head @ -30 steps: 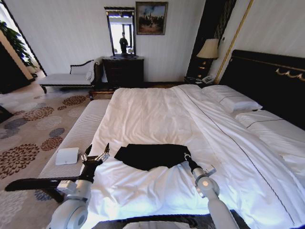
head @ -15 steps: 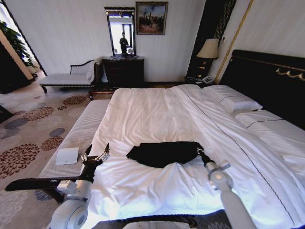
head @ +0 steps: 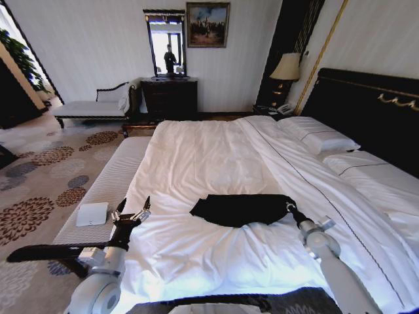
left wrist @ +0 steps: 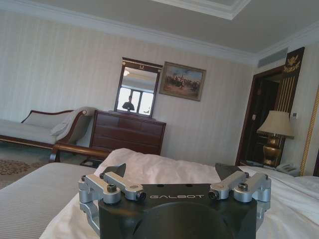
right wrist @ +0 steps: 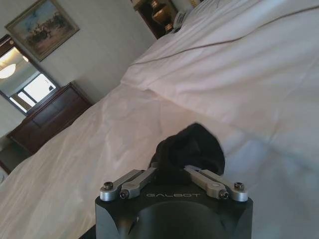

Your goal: Fold the clothes on the bed.

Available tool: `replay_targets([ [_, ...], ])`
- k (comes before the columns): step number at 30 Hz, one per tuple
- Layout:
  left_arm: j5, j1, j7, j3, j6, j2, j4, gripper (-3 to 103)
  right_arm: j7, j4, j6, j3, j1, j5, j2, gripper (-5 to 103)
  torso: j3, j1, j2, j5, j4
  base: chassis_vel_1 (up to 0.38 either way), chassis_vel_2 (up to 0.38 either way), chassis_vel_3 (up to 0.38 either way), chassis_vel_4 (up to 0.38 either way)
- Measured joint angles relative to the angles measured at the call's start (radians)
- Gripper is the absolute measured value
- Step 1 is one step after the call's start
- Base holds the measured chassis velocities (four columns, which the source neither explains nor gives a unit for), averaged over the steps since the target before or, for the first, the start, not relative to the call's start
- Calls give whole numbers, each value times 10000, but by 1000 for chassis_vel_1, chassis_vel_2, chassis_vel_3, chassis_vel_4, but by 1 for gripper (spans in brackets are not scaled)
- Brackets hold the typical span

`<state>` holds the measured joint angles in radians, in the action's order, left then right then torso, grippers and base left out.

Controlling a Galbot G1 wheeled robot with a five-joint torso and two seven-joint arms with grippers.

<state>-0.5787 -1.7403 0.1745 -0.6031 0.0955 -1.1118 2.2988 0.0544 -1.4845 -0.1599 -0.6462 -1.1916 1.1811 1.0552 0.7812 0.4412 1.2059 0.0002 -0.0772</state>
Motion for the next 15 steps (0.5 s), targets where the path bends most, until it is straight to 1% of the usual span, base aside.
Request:
replay_targets([
  [3,0,-1,0,-1,0,0,-1,100,188,-703,-2,170,-73,-221,111,4,0,0,0,-3,0,0,0,0,0],
  [4,0,-1,0,0,0,0,0,100,306,-1313,-28,313,-163,-240,148,4,0,0,1,-6,-1,0,0,0,0],
  [5,0,-1,0,0,0,0,0,100,306,-1313,-28,313,-163,-240,148,4,0,0,1,-6,-1,0,0,0,0],
  [7,0,0,-1,2,-1,0,0,100,463,-1987,-86,619,-207,-277,223,4,-1,0,1,-7,-1,0,0,0,0],
  [8,0,0,0,0,-1,0,0,100,525,-2241,-105,790,-199,-339,292,4,0,0,1,-7,-1,0,0,0,0],
  [9,0,0,0,0,-1,0,0,100,619,-2642,-151,1192,-123,-491,459,4,0,0,0,-5,1,0,0,0,0],
  [10,0,0,0,0,-1,0,0,100,619,-2642,-151,1192,-123,-491,459,4,0,0,0,-5,1,0,0,0,0],
  [12,0,0,0,0,0,0,0,100,687,-2896,-190,1617,-12,-659,657,4,0,0,0,-6,2,0,0,0,0],
  [15,0,0,0,0,0,0,0,100,725,-3004,-163,2542,261,-1093,1092,4,0,0,0,-5,0,0,0,0,0],
])
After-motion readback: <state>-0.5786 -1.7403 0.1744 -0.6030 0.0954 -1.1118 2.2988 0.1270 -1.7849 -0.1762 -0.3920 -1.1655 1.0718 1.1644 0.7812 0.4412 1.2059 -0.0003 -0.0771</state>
